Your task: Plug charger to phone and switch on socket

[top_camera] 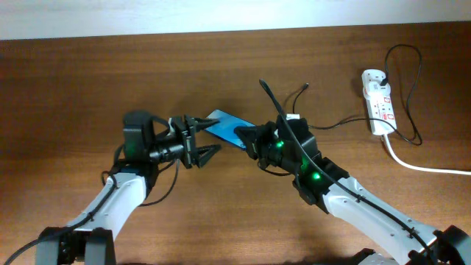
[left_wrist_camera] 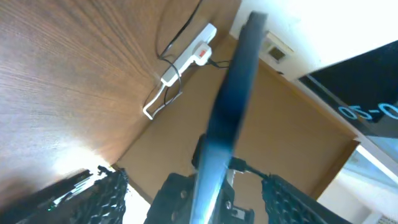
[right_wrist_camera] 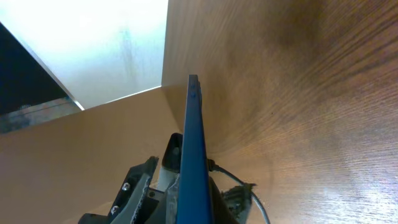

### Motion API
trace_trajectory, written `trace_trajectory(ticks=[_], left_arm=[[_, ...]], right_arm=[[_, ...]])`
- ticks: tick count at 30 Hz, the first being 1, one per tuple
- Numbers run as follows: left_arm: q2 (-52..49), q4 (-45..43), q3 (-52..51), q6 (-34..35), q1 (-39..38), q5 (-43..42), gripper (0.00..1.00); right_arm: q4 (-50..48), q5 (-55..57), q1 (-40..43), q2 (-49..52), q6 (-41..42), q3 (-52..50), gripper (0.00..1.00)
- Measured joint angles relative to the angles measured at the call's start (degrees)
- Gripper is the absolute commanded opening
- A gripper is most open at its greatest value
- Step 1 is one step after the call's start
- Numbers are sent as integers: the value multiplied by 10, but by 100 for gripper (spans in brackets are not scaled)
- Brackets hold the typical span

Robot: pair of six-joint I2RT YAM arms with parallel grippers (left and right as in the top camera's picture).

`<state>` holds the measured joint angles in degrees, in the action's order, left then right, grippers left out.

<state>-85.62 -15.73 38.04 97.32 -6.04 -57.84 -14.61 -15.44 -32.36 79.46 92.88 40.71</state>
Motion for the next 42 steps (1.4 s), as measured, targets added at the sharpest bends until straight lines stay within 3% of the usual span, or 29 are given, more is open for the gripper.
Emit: trace_trajectory(ticks=[8,11,16,21,23,24,28,34,36,38,42], left_arm=[[0,0,0,47,-5,35,51],[0,0,0,59,-5,42,34],[0,-2,0,57,-6,46,16],[0,-8,0,42,-7,48,4],[0,-7,0,41,-8,50,0],[0,-6,0,43,-8,49,0],[0,-2,-3,40,-11,52,0],[0,1,-3,46,-10,77,0],[0,2,-3,22,-10,101,0],[0,3,-3,-19,-7,127,0],[-1,66,-2,-123,18,150,0]], right_arm=[[0,-8,-29,0,-1,0,4],[0,-7,-33,0,-1,0,4],[-3,0,-33,0,17,0,4],[1,8,-33,0,47,2,5],[7,10,-33,0,48,3,12],[8,10,-33,0,43,3,22],[10,18,-33,0,27,7,29],[13,21,-33,0,5,7,72],[34,21,-33,0,1,7,99],[66,29,-33,0,-17,8,99],[200,145,-33,0,-162,11,98]])
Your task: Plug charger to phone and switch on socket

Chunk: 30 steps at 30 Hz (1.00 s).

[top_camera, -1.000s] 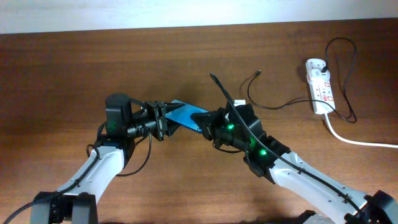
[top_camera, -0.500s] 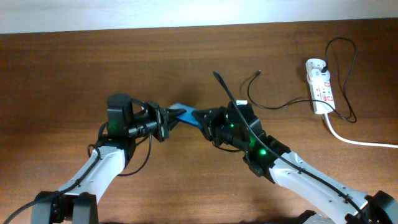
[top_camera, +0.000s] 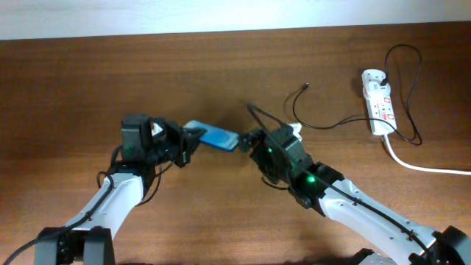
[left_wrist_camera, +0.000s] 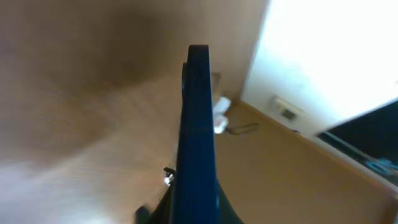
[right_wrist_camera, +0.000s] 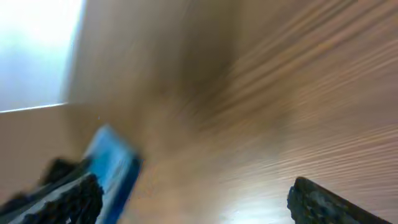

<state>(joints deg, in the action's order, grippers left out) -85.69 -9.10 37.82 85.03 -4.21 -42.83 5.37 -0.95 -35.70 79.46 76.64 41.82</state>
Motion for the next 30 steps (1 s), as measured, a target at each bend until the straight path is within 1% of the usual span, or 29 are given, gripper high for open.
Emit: trace_trajectory(ticks=[1,3,5,7,10,11,13,15,17,18,19,20,21,23,25,27,28,30], left_arm=[[0,19,-1,-11,4,-1,0],[-1,79,-1,-53,12,-31,0],[-1,95,-1,-96,12,-79,0],[-1,89,-1,-126,12,-118,0],[-11,5,0,-141,12,-157,0],[-23,-13,4,-141,12,-168,0],[-61,-26,25,-140,12,-187,0],[-117,-28,76,-140,11,-210,0],[-172,-31,141,-139,10,-247,0],[-201,-32,177,-137,9,-268,0],[-236,-37,219,-130,6,-290,0],[-252,-37,235,-125,4,-304,0],[-261,-37,242,-122,2,-314,0],[-272,-35,246,-116,-6,-339,0],[-273,-36,247,-115,-9,-358,0],[-273,-36,247,-115,-9,-370,0],[-273,-36,247,-115,-9,-374,0],[-273,-36,247,-115,-9,-380,0]], right_arm=[[24,35,0,0,-17,0,99],[70,126,0,0,-47,0,100],[97,177,0,0,-67,0,98],[113,201,0,0,-104,3,98],[239,205,9,-2,-130,63,97],[288,206,23,-5,-137,101,97],[355,202,54,-7,-148,162,97],[369,182,105,-10,-183,208,97],[368,149,157,-9,-203,220,91],[353,127,180,-2,-219,221,88],[332,107,208,15,-231,223,85],[323,85,230,40,-243,232,84],[324,76,243,63,-251,244,84],[319,56,265,148,-276,297,83],[318,50,270,236,-304,370,79],[315,44,270,330,-329,450,70],[315,42,270,370,-336,477,70],[305,42,270,414,-336,494,68]])
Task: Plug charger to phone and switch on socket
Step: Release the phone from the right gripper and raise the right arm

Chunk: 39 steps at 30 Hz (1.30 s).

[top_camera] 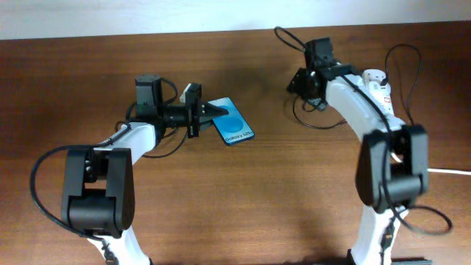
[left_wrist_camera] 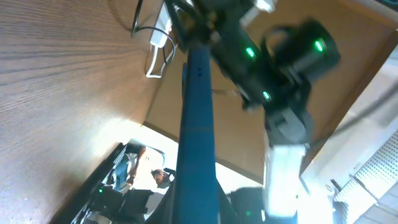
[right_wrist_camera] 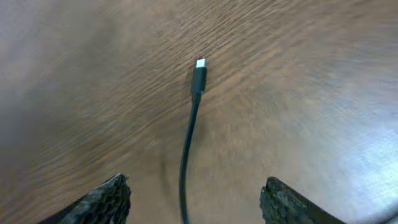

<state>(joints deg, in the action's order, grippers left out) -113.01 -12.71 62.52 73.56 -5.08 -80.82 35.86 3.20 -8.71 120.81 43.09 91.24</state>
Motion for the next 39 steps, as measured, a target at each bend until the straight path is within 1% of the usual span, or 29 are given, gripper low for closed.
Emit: trace_trajectory(ticks=[2,4,5,6,7,11,14,21,23,26,28,30,33,35,37,39], left_arm=[[0,0,0,0,0,-3,0],[0,0,0,0,0,-3,0],[0,0,0,0,0,-3,0],[0,0,0,0,0,-3,0],[0,0,0,0,0,-3,0],[0,0,0,0,0,-3,0],[0,0,0,0,0,-3,0],[0,0,0,0,0,-3,0],[0,0,0,0,0,-4,0],[0,0,0,0,0,-4,0],[0,0,0,0,0,-4,0],[0,0,0,0,0,-4,0],[0,0,0,0,0,-4,0],[0,0,0,0,0,-4,0],[0,0,0,0,0,-4,0],[0,0,0,0,0,-4,0]], right_arm=[[-19,-1,0,39,4,1,66],[-34,-1,-2,47,4,1,64],[-43,-1,-3,49,5,2,61],[-50,2,-8,50,5,2,55],[-56,12,-14,50,5,3,54],[-60,75,-38,50,5,4,49],[-64,112,-40,50,5,4,48],[-77,144,-44,79,4,8,38],[-76,148,-50,80,-2,8,30],[-72,153,-68,80,-11,8,23],[-69,156,-75,80,-13,8,24],[-68,160,-75,80,-13,8,30],[-68,170,-73,82,-13,8,31],[-72,172,-70,83,-13,8,29],[-76,174,-66,84,-13,8,20],[-76,178,-65,84,-12,8,9]])
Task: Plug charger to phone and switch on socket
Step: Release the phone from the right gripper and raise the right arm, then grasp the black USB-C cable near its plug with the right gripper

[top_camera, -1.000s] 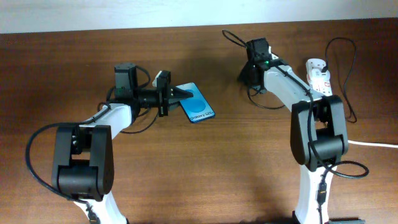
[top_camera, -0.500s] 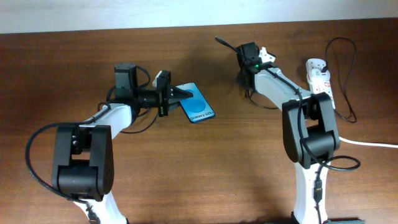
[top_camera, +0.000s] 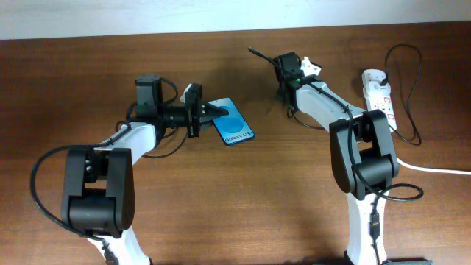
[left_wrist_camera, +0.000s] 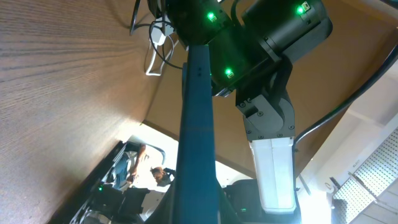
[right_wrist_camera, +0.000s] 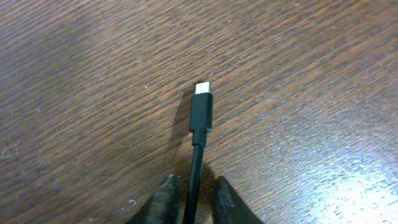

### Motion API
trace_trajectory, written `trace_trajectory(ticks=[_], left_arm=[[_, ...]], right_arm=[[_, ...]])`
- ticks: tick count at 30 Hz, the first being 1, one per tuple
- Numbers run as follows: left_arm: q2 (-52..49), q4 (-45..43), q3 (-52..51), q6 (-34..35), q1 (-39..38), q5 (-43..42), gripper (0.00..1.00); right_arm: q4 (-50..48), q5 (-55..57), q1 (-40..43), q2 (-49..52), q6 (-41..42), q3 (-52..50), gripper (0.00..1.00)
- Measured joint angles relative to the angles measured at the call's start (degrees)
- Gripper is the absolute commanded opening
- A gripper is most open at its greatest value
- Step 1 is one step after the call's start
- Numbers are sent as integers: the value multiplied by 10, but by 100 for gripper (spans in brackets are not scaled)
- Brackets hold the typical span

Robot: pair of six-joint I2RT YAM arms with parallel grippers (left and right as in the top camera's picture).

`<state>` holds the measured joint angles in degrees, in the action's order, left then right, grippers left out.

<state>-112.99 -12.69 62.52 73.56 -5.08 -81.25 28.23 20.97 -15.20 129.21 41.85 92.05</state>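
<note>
The blue phone (top_camera: 232,129) lies tilted left of centre, its near edge held in my left gripper (top_camera: 200,114), which is shut on it. The left wrist view shows the phone (left_wrist_camera: 198,106) edge-on, rising from the jaws. The black charger cable (right_wrist_camera: 200,115) lies on the wood, its plug with a white tip pointing away. My right gripper (right_wrist_camera: 194,200) is down at the table with its fingers (right_wrist_camera: 165,198) drawn in tight on either side of the cable just behind the plug. Overhead, the right gripper (top_camera: 284,94) is at the far centre.
The white power strip (top_camera: 379,99) lies at the far right with black leads looping round it and a white cord running off to the right. My right arm stretches across the far right part of the brown table (top_camera: 243,206).
My right gripper was wide open above the cable plug. It is now lower and to the left, with its fingers closed in on the cable. The left gripper and phone have not moved.
At first my right gripper held the phone up between both arms while the left stood open round it. Then the left was shut on the phone and the right was open. The right then hung open over the cable plug, and now grips the cable.
</note>
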Motion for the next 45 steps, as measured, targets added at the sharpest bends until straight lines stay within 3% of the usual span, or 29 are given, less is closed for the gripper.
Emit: trace_trajectory(ticks=[1,8,13,15,20,24,26,30,35,38,41,45], left_arm=[[0,0,0,0,0,0,0],[0,0,0,0,2,-15,0],[-1,-72,1,2,2,-41,0],[-1,-76,1,4,2,-52,0],[-2,-136,10,32,2,-71,0],[-19,-147,61,55,0,-75,0],[-29,-148,84,61,-6,-75,0],[-30,-149,87,82,-21,-75,0],[-30,-166,88,90,-19,-75,0],[-30,-168,89,91,-17,-75,0],[-30,-169,90,92,-16,-75,0],[-30,-169,91,92,-16,-77,0]], right_arm=[[0,0,0,0,-1,0,4],[75,2,1,-15,0,5,4],[287,-71,1,-185,-5,6,4],[381,-144,1,-275,-46,6,4],[514,-323,0,-428,-188,6,4],[555,-371,-45,-525,-232,6,5],[549,-378,-122,-558,-236,6,4],[478,-305,-243,-588,-148,-28,5],[373,-231,-295,-604,5,-160,4],[362,-159,-325,-693,71,-209,4],[211,-123,-351,-814,100,-300,4],[63,-115,-353,-778,111,-409,4]])
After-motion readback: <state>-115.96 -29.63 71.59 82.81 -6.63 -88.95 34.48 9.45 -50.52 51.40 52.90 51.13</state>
